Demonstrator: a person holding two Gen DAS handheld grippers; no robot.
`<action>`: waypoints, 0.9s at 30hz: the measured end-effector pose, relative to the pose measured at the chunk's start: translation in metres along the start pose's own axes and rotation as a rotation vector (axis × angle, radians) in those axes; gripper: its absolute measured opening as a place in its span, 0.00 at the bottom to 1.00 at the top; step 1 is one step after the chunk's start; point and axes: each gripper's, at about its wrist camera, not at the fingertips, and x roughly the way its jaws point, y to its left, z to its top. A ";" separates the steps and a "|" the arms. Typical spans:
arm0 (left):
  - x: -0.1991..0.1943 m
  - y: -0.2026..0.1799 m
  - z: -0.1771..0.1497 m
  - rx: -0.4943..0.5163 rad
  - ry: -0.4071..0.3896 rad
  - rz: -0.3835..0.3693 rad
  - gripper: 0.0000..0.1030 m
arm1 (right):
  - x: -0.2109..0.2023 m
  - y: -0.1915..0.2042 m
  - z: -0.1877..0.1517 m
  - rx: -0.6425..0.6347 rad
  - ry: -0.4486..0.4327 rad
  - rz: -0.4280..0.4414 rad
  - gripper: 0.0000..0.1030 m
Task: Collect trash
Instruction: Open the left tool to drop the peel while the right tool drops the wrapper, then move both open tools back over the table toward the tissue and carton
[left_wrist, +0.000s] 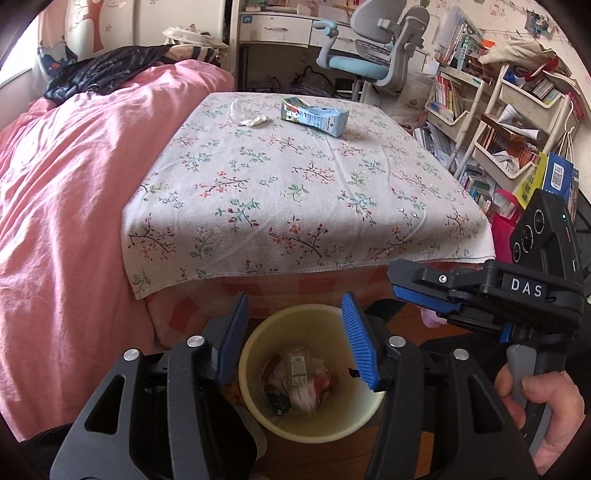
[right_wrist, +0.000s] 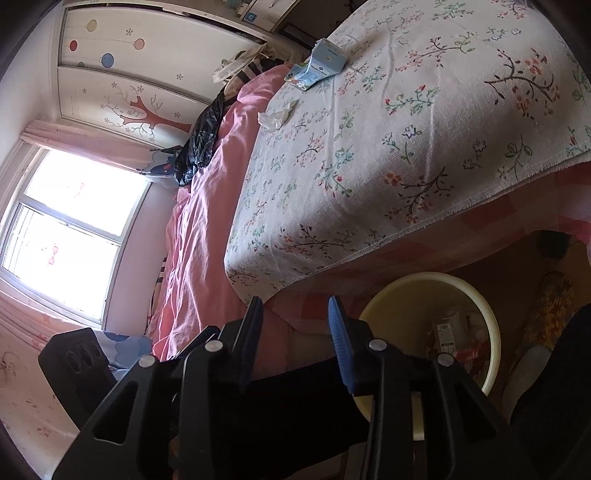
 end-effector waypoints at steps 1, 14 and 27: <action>-0.001 0.000 0.001 -0.001 -0.006 0.005 0.53 | 0.000 0.000 0.000 -0.003 0.000 -0.003 0.37; -0.016 0.006 0.010 -0.026 -0.134 0.086 0.78 | -0.012 0.032 0.001 -0.195 -0.111 -0.153 0.64; -0.042 0.013 0.065 -0.019 -0.328 0.128 0.86 | -0.032 0.106 0.051 -0.584 -0.276 -0.348 0.82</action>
